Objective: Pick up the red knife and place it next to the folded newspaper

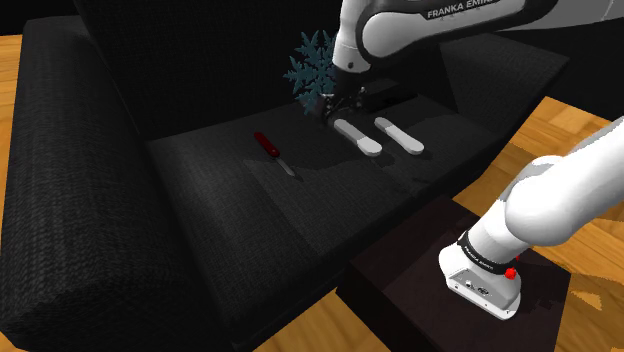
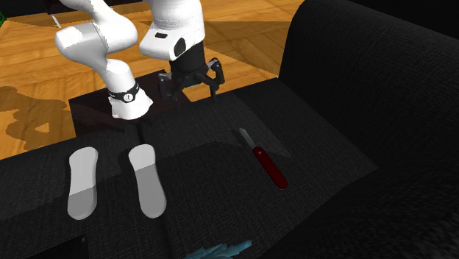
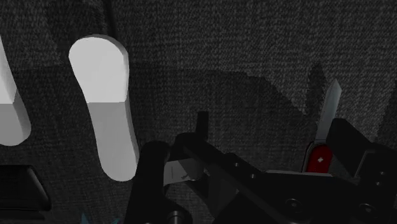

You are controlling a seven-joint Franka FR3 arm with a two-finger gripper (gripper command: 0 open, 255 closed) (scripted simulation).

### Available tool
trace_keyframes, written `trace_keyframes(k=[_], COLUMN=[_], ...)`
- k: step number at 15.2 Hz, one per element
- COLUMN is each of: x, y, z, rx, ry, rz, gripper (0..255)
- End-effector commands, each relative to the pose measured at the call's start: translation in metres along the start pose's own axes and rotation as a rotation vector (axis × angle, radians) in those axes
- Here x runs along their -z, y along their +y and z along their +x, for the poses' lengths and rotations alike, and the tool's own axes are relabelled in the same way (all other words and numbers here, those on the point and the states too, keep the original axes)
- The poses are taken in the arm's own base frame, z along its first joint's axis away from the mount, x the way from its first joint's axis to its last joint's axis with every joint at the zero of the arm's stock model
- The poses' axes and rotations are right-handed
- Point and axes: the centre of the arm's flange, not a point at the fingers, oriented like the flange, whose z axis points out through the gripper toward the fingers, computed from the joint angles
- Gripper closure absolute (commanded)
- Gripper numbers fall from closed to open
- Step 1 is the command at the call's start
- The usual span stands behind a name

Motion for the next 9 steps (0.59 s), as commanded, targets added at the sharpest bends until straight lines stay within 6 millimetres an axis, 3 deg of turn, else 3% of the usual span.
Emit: trace_keyframes(k=[1,9], x=[-0.017,-0.07], y=[-0.017,-0.086], z=[0.016,0.077], rx=[0.0,0.002], ry=[0.004,0.02], rz=[-0.004,-0.023], gripper=[0,0])
